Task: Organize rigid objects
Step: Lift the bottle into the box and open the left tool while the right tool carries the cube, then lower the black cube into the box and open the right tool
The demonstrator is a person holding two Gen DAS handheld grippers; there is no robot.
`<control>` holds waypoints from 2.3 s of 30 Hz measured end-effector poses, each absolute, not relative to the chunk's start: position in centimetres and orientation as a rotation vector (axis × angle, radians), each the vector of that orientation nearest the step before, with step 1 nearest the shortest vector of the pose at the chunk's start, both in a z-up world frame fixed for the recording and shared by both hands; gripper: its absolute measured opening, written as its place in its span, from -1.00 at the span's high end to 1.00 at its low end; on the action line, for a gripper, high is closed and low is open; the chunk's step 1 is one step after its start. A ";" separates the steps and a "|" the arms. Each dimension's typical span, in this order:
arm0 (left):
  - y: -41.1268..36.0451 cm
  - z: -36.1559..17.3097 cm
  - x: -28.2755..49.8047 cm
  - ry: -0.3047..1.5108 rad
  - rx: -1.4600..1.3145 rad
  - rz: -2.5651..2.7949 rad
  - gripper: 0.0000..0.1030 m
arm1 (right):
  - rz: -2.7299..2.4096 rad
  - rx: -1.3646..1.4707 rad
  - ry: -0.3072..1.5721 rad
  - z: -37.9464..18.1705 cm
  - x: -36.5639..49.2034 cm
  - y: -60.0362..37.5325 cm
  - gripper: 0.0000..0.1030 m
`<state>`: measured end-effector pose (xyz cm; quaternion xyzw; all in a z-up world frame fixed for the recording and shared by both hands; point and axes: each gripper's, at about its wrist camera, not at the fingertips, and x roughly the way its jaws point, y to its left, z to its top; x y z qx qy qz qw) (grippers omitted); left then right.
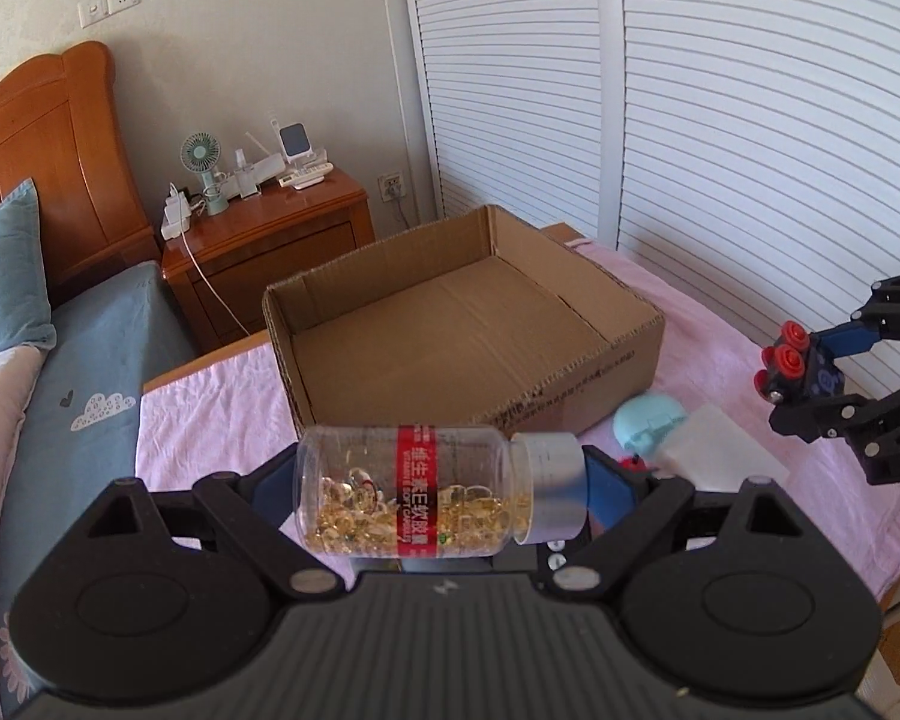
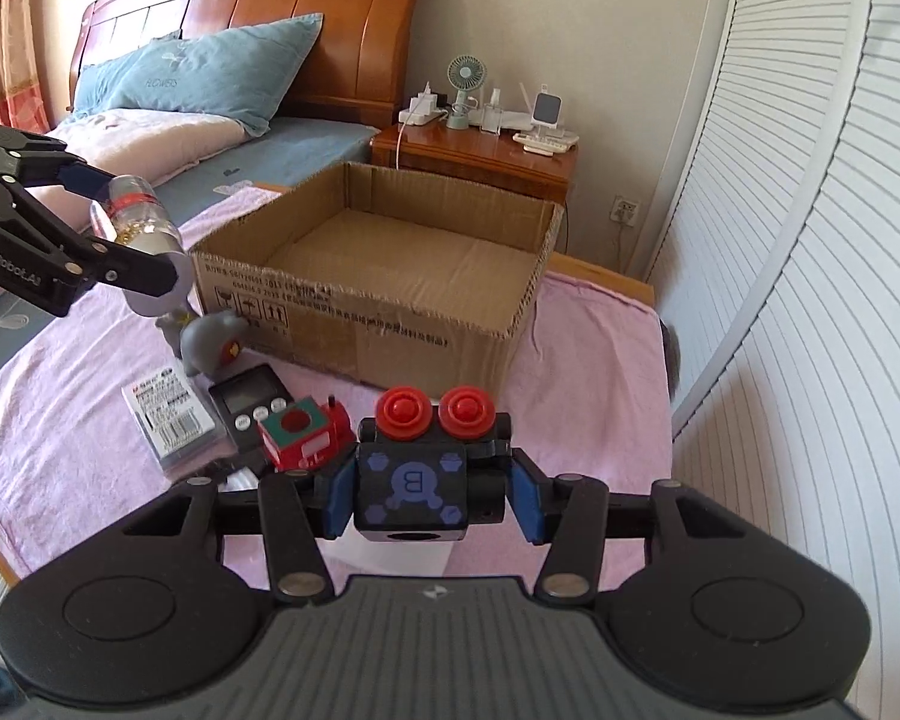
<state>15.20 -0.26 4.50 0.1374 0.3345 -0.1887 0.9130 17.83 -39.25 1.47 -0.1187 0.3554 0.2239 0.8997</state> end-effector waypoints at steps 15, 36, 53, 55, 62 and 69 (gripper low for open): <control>-2.5 3.4 29.5 0.736 0.258 -0.305 -0.80 | 0.515 -0.240 0.707 3.1 27.1 -34.0 -0.09; 0.9 3.8 22.3 0.705 0.197 -0.297 -0.95 | 0.484 -0.230 0.770 2.5 31.0 -32.1 -0.09; 3.0 1.2 13.0 0.731 0.197 -0.216 -0.95 | 0.385 -0.219 0.881 0.6 40.6 -28.1 -0.15; 3.2 1.1 12.9 0.727 0.192 -0.218 -0.95 | 0.354 -0.206 0.880 0.5 41.0 -28.1 -0.87; 3.7 0.9 12.6 0.737 0.165 -0.217 -0.95 | 0.351 -0.139 0.859 2.1 38.0 -29.5 -1.00; 3.7 1.0 11.8 0.740 0.149 -0.206 -0.95 | 0.320 -0.131 0.863 3.2 33.3 -31.4 -1.00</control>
